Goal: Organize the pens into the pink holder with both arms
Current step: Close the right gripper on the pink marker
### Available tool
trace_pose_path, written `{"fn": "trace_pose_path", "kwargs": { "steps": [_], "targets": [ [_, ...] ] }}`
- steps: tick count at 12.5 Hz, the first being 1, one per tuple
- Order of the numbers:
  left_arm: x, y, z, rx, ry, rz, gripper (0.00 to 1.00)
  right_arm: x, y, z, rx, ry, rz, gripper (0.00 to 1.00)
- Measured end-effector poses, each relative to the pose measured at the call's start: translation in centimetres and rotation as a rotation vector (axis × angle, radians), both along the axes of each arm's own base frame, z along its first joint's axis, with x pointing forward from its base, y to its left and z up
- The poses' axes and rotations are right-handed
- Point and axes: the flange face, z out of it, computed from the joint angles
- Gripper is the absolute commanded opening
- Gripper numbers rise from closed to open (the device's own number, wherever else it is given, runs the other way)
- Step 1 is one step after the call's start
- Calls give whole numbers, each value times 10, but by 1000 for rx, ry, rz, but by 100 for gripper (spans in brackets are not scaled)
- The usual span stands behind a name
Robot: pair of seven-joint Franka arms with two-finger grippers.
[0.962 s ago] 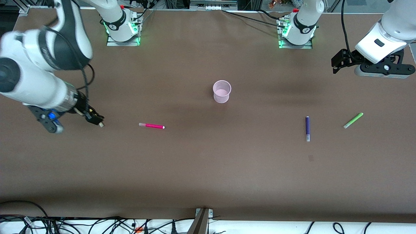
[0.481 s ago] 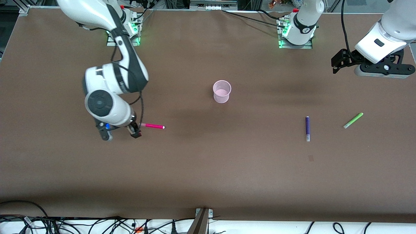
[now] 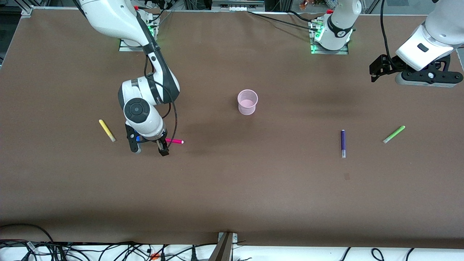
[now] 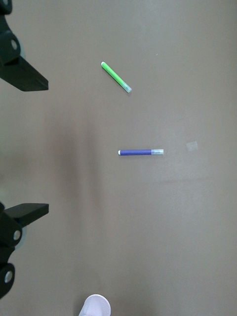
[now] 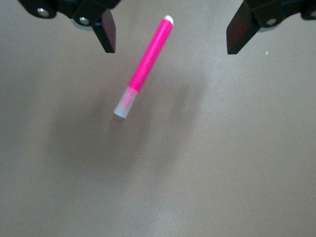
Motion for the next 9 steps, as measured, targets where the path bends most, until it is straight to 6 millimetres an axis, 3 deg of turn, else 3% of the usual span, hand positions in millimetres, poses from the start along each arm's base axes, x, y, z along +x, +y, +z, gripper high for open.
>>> {"fn": "trace_pose_path", "kwargs": {
  "steps": [4,7,9],
  "targets": [
    [0,0,0,0,0,0,100,-15,-15,-40,22,-77,-11,98],
    [0,0,0,0,0,0,100,-23,-8,-52,60,-110,-18,98],
    [0,0,0,0,0,0,100,-31,-5,-59,87,-139,-26,84]
  ]
}}
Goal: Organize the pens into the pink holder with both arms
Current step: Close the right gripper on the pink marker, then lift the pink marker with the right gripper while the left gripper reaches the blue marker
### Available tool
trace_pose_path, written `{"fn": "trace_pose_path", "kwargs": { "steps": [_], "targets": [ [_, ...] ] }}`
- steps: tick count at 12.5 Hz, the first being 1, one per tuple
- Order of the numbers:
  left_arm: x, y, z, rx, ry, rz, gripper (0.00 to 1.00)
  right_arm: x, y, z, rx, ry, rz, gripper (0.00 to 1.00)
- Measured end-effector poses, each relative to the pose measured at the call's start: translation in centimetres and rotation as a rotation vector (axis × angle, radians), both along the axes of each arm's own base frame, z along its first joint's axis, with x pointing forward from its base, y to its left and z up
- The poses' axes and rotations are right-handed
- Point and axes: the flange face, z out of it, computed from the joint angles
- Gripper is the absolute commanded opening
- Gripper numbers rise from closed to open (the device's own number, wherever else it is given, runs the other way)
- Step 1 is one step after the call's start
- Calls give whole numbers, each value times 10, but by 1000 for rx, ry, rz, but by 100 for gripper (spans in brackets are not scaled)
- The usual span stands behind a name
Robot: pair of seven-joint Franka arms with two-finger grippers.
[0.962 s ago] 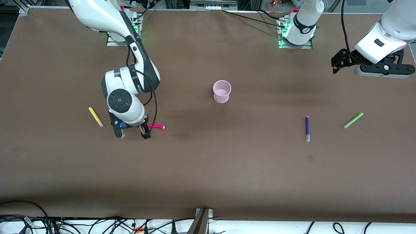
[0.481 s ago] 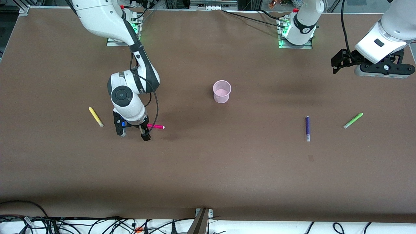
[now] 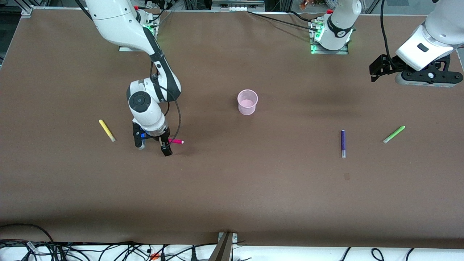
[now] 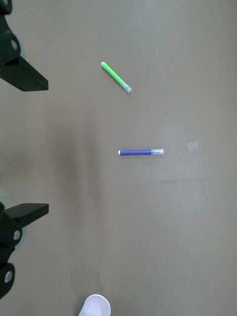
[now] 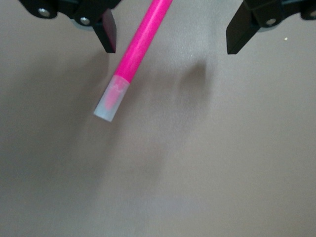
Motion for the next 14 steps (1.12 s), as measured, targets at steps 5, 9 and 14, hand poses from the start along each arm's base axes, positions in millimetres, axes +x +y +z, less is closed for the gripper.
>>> {"fn": "trace_pose_path", "kwargs": {
  "steps": [5,9,14],
  "targets": [
    [0,0,0,0,0,0,100,-5,5,-4,21,0,-10,83],
    [0,0,0,0,0,1,100,-13,23,-4,69,10,-24,82],
    [0,1,0,0,0,3,100,-13,23,-5,70,11,-23,81]
  ]
}}
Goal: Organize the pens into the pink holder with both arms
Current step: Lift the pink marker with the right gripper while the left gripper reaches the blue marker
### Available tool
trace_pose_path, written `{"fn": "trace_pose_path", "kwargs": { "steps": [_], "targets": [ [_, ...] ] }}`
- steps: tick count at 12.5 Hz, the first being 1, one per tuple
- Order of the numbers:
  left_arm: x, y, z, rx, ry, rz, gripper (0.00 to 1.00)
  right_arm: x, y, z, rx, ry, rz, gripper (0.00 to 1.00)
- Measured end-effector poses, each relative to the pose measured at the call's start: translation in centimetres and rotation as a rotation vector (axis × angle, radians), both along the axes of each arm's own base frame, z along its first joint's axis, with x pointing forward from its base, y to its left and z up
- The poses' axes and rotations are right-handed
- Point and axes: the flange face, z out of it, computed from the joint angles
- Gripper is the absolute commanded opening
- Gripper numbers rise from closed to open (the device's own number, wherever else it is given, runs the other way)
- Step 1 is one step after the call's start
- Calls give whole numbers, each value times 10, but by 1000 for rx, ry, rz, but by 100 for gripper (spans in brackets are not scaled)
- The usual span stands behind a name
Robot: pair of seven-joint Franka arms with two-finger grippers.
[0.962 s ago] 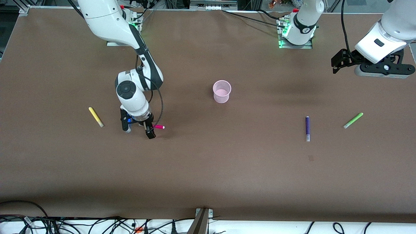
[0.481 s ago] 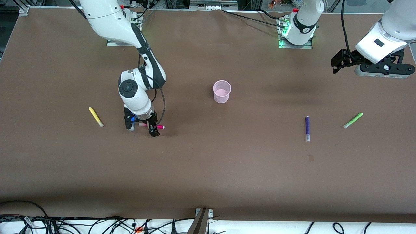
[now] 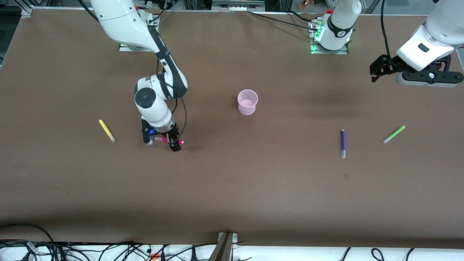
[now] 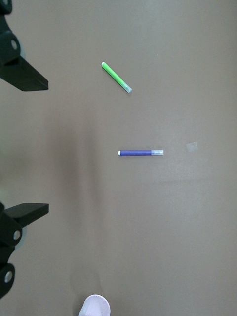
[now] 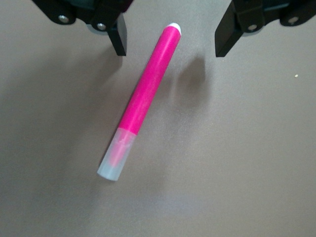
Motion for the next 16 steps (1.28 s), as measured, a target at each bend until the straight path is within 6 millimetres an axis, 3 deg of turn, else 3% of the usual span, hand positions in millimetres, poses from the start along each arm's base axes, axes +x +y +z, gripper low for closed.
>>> {"fn": "trace_pose_path", "kwargs": {
  "steps": [5,7,10,12,14,16],
  "targets": [
    [3,6,2,-3,-8,11,100,-2,-2,-10,-10,15,1,80],
    [11,20,0,-11,-6,35,100,-2,-1,-10,-11,15,2,53],
    [17,23,-7,-18,10,36,100,-3,0,-11,-11,19,5,42],
    [26,23,-29,-28,58,31,100,-3,0,-10,-11,17,10,30],
    [39,30,-63,-46,128,18,100,-2,1,-9,-11,13,22,0],
    [54,36,-107,-70,157,-4,100,-1,1,-7,-11,8,35,0]
  ]
}}
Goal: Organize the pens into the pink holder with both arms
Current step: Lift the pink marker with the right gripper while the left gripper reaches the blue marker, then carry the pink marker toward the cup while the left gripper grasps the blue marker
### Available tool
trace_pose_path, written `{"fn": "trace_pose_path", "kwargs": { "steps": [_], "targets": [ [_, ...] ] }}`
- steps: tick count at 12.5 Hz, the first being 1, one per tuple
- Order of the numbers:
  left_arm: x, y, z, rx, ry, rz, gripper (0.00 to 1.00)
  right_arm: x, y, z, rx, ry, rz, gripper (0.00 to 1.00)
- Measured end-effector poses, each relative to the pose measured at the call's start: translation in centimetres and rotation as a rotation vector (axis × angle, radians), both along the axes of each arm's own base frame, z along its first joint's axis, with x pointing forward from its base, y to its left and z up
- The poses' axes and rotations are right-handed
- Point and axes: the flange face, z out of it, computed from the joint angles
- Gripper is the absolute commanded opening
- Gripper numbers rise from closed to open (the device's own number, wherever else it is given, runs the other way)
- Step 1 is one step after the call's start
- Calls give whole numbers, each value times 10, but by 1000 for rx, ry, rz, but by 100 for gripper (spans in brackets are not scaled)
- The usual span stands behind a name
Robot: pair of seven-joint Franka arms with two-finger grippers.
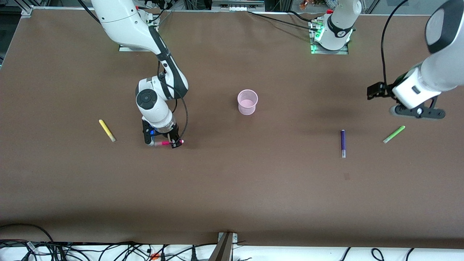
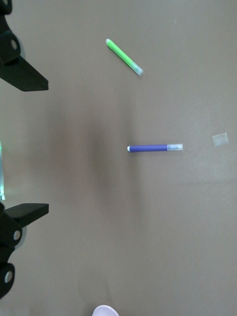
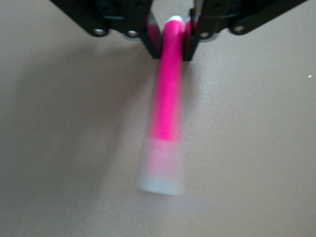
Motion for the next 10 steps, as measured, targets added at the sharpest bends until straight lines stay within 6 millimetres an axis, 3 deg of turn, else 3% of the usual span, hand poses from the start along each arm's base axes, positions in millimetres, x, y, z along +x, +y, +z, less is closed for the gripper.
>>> {"fn": "trace_pose_path", "kwargs": {
  "steps": [2,5,7,10],
  "targets": [
    [5,0,-69,-19,-48,-4,100,0,0,0,-1,3,5,0],
    [-19,4,-181,-50,-127,-7,100,2,7,14,-8,76,14,0],
    [-29,5,-241,-54,-127,-52,100,12,23,62,3,152,34,0],
    [-31,12,-303,-56,-104,-109,100,28,57,171,119,239,42,0]
  ]
}}
